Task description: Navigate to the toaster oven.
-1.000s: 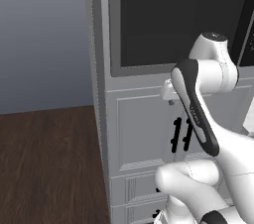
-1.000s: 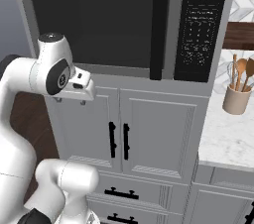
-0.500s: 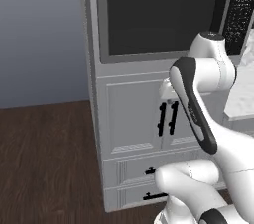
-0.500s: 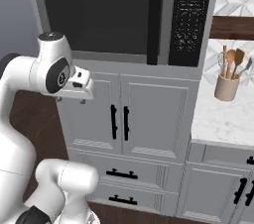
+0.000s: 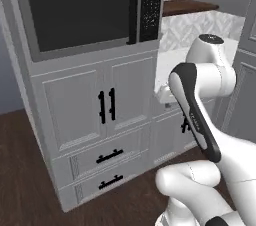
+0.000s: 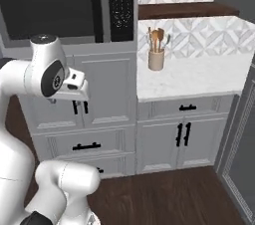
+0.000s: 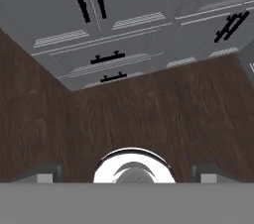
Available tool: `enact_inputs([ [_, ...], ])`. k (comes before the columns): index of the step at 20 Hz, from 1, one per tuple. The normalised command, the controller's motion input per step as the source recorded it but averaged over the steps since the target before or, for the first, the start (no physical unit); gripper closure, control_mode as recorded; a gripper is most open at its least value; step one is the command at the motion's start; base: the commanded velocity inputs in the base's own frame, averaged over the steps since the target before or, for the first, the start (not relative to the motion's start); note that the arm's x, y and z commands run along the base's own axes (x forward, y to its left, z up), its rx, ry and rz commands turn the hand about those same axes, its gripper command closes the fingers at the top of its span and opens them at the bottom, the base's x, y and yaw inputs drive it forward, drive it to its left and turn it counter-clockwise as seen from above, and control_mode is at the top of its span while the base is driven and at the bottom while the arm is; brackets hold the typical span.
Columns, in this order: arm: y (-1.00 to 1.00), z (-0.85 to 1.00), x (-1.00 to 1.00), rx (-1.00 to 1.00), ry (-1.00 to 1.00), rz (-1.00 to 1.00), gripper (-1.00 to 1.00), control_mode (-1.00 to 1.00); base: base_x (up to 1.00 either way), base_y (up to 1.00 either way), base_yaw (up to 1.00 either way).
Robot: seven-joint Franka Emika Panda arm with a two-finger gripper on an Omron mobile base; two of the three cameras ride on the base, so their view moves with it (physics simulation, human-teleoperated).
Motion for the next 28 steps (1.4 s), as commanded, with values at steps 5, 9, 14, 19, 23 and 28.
enact_inputs([
  [5, 0.0, 0.0, 0.0, 0.0, 0.0, 0.0, -1.0, 1.0, -0.36, 0.12, -0.88],
  [9, 0.0, 0.0, 0.0, 0.0, 0.0, 0.0, -1.0, 1.0, -0.46, 0.13, -0.86],
  [14, 0.0, 0.0, 0.0, 0.0, 0.0, 0.0, -1.0, 1.0, -0.62, 0.19, -0.83],
  [19, 0.0, 0.0, 0.0, 0.0, 0.0, 0.0, -1.0, 1.0, -0.81, 0.24, -0.79],
  [23, 0.0, 0.0, 0.0, 0.0, 0.0, 0.0, -1.0, 1.0, -0.96, 0.24, -0.73],
  [28, 0.0, 0.0, 0.0, 0.0, 0.0, 0.0, -1.0, 1.0, -0.45, 0.26, -0.77],
])
